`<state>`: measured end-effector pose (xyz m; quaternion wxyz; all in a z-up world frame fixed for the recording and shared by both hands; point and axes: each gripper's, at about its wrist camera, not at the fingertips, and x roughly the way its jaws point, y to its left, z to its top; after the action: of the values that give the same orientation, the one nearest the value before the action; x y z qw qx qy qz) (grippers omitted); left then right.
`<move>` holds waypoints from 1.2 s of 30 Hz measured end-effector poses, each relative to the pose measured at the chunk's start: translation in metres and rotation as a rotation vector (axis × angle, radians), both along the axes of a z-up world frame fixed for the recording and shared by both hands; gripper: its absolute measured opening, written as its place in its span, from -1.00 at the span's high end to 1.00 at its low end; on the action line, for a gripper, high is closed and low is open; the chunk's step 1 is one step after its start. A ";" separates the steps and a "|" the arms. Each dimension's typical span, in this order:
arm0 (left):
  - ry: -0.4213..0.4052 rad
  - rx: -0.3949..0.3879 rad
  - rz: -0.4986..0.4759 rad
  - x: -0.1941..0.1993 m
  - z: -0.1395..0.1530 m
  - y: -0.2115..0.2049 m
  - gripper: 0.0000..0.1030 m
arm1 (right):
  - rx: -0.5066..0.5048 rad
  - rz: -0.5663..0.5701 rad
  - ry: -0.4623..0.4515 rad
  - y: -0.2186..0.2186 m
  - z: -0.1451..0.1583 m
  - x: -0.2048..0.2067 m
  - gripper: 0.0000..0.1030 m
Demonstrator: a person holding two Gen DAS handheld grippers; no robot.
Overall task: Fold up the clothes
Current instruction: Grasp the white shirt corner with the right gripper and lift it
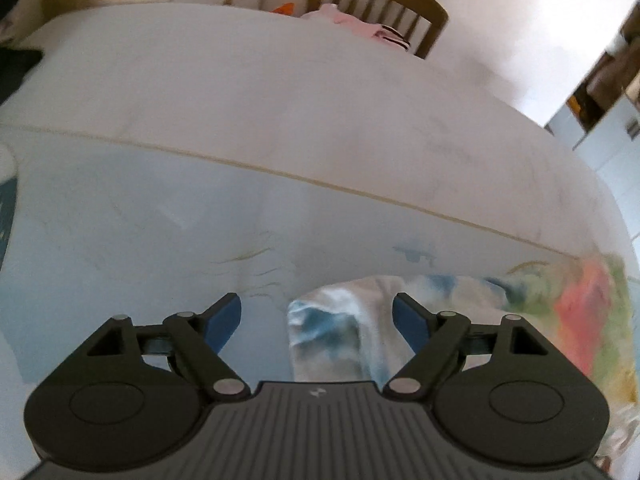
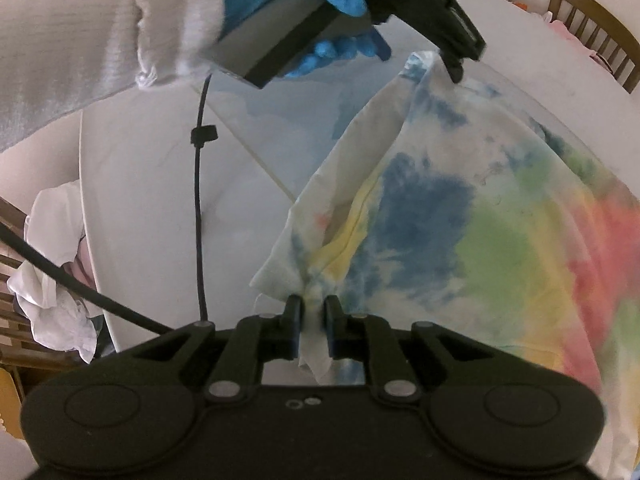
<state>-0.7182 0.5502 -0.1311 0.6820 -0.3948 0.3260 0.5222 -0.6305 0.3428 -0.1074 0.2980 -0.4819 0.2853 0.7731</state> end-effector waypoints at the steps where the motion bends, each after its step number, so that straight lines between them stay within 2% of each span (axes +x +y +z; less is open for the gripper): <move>1: 0.018 0.004 -0.021 0.007 0.000 -0.001 -0.61 | 0.000 0.001 0.000 0.000 -0.001 0.000 -1.00; 4: 0.081 0.022 -0.078 0.027 0.001 -0.004 -0.58 | -0.001 0.000 0.001 0.000 -0.002 0.004 -1.00; 5: 0.106 0.030 -0.094 0.033 0.001 -0.005 -0.43 | -0.001 -0.001 0.001 0.000 -0.003 0.006 -1.00; 6: 0.130 0.039 -0.110 0.038 0.002 -0.007 -0.15 | -0.002 -0.001 0.001 0.001 -0.005 0.008 -1.00; 7: 0.152 0.047 -0.122 0.044 0.002 -0.008 0.05 | -0.004 -0.004 0.000 0.001 -0.006 0.009 -1.00; 8: 0.158 0.051 -0.125 0.046 0.004 -0.009 0.46 | -0.006 -0.007 0.000 0.001 -0.007 0.011 -1.00; 9: 0.140 0.040 -0.123 0.048 0.005 -0.008 0.68 | -0.010 -0.012 0.003 0.001 -0.008 0.014 -1.00; 11: 0.140 0.034 -0.112 0.054 0.008 -0.009 0.77 | -0.019 -0.028 0.011 0.000 -0.006 0.021 -1.00; 15: 0.147 0.056 -0.113 0.070 0.026 -0.017 0.80 | -0.043 -0.074 0.058 0.000 0.009 0.049 -1.00; 21: 0.136 0.139 -0.132 0.105 0.073 -0.035 0.82 | 0.021 -0.159 0.180 -0.001 0.047 0.125 -1.00; 27: 0.036 0.197 -0.180 0.181 0.109 -0.033 0.82 | 0.093 -0.293 0.231 -0.010 0.064 0.220 -1.00; 32: -0.016 0.182 -0.252 0.258 0.111 -0.022 0.83 | 0.095 -0.451 0.189 -0.014 0.046 0.300 -1.00; 36: -0.003 0.147 -0.315 0.318 0.091 -0.011 0.82 | 0.066 -0.528 0.156 -0.010 0.012 0.335 -1.00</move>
<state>-0.4001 0.5388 -0.0405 0.7829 -0.2885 0.3438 0.4308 -0.2952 0.3330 -0.0950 0.4819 -0.3198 0.3979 0.7121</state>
